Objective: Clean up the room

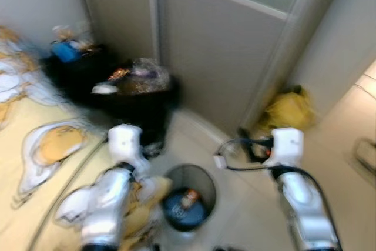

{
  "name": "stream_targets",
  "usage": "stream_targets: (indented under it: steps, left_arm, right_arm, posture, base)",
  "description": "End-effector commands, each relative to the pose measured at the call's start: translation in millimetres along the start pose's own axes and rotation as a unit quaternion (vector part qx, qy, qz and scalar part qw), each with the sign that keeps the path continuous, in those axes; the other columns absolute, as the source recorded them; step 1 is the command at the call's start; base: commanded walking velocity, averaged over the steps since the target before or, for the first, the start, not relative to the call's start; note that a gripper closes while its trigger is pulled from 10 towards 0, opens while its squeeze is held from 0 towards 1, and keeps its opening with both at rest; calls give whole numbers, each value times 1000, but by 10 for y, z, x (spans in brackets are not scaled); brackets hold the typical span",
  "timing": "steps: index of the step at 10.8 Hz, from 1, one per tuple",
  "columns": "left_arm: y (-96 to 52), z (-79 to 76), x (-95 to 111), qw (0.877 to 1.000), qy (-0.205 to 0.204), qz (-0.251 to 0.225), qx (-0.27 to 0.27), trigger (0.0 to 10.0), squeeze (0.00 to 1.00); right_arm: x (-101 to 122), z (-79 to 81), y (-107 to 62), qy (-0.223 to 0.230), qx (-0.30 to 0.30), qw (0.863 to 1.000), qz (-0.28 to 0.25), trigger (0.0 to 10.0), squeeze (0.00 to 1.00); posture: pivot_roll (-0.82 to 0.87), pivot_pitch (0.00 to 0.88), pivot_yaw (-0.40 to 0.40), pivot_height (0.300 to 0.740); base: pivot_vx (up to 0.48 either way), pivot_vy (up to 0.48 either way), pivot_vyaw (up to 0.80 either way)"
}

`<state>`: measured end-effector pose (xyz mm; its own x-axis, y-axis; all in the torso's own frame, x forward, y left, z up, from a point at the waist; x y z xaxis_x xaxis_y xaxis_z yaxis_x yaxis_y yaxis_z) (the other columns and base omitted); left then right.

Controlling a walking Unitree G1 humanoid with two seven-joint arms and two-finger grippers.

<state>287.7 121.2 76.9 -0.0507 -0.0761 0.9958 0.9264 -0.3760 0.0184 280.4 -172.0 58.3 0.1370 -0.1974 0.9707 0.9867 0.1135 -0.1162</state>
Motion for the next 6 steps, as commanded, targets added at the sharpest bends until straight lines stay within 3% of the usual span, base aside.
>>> stream_targets:
  steps: [1, 2, 3, 5, 6]
  left_arm:
    - [34, 36, 53, 1000, 4, -10, -1, 10000, 0]
    - [50, 29, 85, 1000, 20, -14, -9, 10000, 0]
    - [25, 48, 82, 1000, 22, -7, -5, 10000, 0]
    - [61, 15, 89, 1000, 10, -6, -9, 10000, 0]
    - [88, -8, 94, 1000, 13, -5, -15, 10000, 0]
  right_arm:
    - [16, 92, 37, 2, 18, 1000, -10, 10000, 0]
    - [2, 109, 44, -1, 24, 1000, -8, 10000, 0]
    - [-37, 91, 46, 2, 22, 1000, -3, 10000, 0]
    - [-87, 96, 25, 0, 32, 999, 2, 10000, 0]
    - [-84, 94, 19, -1, 35, 999, 2, 10000, 0]
  posture:
    - [-2, 0, -15, 740]
    - [-5, 0, -13, 740]
    - [-11, 0, -7, 740]
    - [-27, 0, -4, 740]
    - [-39, 0, -4, 740]
  base:
    - [0, 0, 663]
    - [0, 0, 669]
    - [0, -480, 644]
    - [0, 0, 609]
    - [-270, 0, 600]
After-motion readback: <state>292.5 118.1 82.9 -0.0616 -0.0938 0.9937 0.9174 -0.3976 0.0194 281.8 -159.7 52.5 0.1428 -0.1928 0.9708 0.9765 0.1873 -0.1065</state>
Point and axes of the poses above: a point about 5 cm out from each wrist's last joint towards the gripper, its own y axis pointing out of the wrist towards the gripper, its own x axis along the axis of the wrist's last joint, z = x × y, the point moved 2 cm from there along y, pointing out of the wrist towards the gripper, and after that the axes turned 12 degrees about y, right-handed, at the moved point
